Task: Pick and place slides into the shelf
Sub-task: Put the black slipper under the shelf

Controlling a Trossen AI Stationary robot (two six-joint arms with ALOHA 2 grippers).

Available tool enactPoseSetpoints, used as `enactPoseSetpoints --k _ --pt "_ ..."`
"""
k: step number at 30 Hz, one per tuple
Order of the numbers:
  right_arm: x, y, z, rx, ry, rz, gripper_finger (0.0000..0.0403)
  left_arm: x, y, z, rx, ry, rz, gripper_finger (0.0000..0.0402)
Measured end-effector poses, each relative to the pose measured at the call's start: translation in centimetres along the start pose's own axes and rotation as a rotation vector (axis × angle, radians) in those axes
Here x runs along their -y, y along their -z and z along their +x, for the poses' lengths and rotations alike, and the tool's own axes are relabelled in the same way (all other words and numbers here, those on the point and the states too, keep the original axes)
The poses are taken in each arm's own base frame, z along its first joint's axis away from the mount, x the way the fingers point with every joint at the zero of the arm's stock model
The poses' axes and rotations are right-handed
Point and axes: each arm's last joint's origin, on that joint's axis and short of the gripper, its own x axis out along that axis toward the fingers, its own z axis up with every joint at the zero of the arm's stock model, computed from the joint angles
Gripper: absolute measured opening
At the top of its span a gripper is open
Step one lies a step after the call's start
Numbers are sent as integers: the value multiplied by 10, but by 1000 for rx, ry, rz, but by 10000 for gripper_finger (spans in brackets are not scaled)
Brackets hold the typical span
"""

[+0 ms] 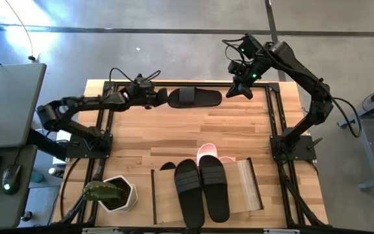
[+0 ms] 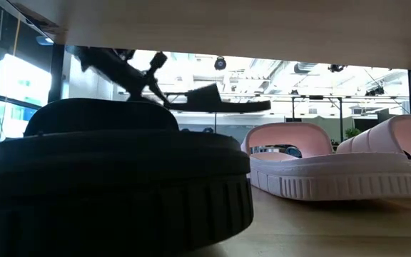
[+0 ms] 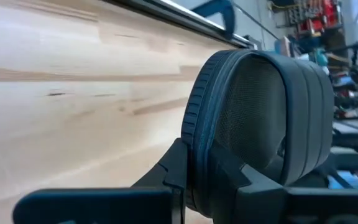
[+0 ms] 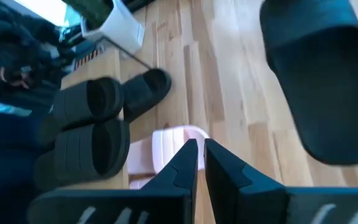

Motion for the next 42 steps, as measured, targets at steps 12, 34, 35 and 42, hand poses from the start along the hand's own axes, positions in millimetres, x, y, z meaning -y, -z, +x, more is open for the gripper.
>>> enactPoseSetpoints --k 12,34,35,42 --pt "-9 16 -29 45 38 2 21 63 2 -54 -171 -125 248 21" --pt "-41 31 -51 101 60 -66 21 114 -12 -98 -431 -551 487 19" --pt "-41 31 -51 100 59 -64 21 114 -10 -94 -450 -557 502 19" --pt "-41 31 -51 95 64 -70 21 110 12 -69 -637 -607 600 19"
